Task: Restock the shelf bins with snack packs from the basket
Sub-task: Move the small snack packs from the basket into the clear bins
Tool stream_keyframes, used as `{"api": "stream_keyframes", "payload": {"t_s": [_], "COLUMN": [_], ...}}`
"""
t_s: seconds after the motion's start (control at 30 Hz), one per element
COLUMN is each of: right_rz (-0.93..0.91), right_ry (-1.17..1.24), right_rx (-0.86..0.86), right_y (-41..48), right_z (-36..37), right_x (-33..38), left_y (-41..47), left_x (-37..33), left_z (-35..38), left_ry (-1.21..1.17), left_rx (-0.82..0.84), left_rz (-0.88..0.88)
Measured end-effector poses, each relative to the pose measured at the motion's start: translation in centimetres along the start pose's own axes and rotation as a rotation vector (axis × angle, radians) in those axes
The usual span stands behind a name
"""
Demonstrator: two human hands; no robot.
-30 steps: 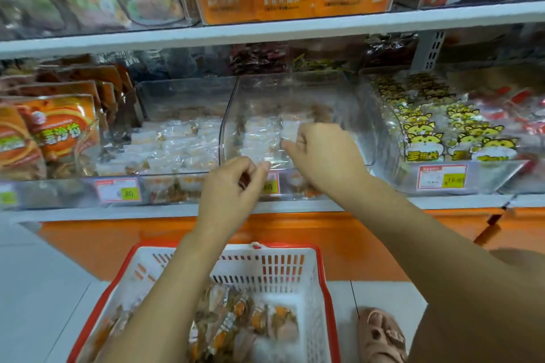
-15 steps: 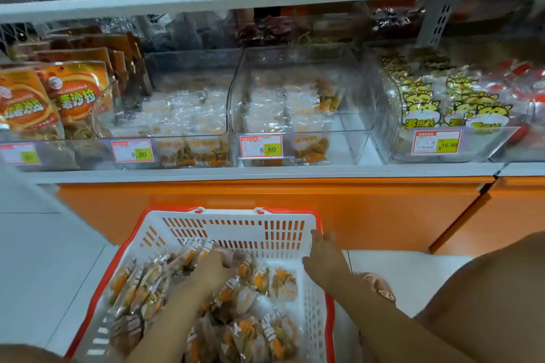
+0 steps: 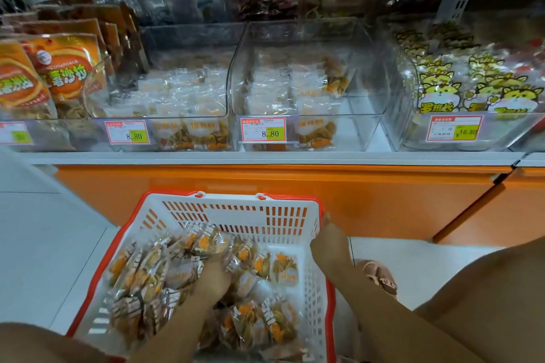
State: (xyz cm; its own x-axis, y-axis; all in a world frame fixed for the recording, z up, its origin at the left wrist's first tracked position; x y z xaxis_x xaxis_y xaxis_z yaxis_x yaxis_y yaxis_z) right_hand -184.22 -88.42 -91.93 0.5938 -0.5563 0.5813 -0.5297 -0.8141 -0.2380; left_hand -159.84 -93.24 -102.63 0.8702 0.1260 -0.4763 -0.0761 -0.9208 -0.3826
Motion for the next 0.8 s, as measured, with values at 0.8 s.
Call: {"api": "stream_keyframes", "payload": {"t_s": [0.8], "right_rz": [-0.193], "right_ry": [0.459], "right_rx": [0.213], "right_y": [-1.8], "right_z": [-12.3], "right_x": [8.7], "left_y": [-5.9], "left_x": [-16.5], "left_z": [-17.6], "left_ry": [-0.783], "left_rx": [0.297], "left_rz": [0.253]}}
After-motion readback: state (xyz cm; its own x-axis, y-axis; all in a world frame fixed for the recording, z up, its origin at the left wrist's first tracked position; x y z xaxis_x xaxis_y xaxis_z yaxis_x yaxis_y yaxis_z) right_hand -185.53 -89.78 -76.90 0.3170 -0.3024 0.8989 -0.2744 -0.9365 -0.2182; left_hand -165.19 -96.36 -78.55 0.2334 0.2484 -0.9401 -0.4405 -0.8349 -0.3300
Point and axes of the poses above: each hand's wrist, its own y-axis towards the middle knuckle, its own z-axis out of the palm, x = y × z, the point moved 1 cm from there along y, towards the middle knuckle, and after that the axes turned 7 degrees about -x, right-handed, at the moved point
